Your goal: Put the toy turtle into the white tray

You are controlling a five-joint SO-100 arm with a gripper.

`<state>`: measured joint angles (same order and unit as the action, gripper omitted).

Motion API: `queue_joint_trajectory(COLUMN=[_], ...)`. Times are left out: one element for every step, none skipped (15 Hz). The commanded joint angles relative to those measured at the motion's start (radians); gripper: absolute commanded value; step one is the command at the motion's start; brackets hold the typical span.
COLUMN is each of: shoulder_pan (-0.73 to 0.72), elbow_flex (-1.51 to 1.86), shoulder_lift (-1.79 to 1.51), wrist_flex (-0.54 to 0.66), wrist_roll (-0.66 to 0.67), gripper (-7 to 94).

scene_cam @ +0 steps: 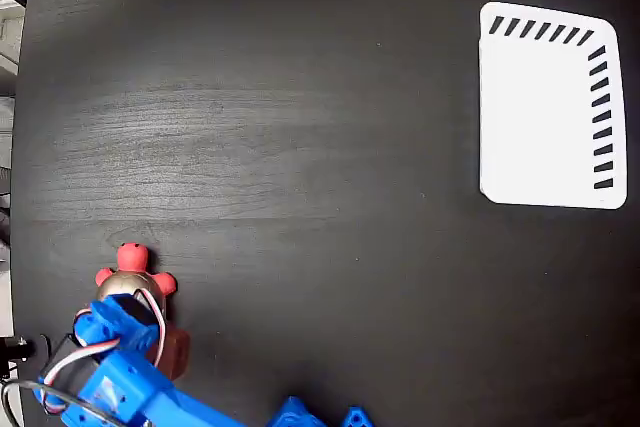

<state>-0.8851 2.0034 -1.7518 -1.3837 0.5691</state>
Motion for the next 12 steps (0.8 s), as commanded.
queue_joint_trajectory(shoulder_pan=[-0.009,-0.009,-0.009,-0.009,-0.011,-0.012,-0.014,-0.017,-0.018,-0.025,-0.029,-0.034], elbow_flex=[0.008,0.014,0.023,0.032,0.038,0.044,0.048,0.054,0.063,0.077,0.092,0.098], shoulder_lift=[-0.009,0.000,0.003,0.008,0.012,0.018,0.025,0.029,0.031,0.031,0.031,0.037], wrist_flex=[0.015,0.028,0.043,0.060,0.072,0.084,0.091,0.098,0.109,0.121,0.138,0.146], wrist_roll=[0.028,0.034,0.043,0.052,0.057,0.058,0.061,0.064,0.067,0.071,0.072,0.074], gripper=[64,64,64,64,64,64,64,64,64,64,64,64])
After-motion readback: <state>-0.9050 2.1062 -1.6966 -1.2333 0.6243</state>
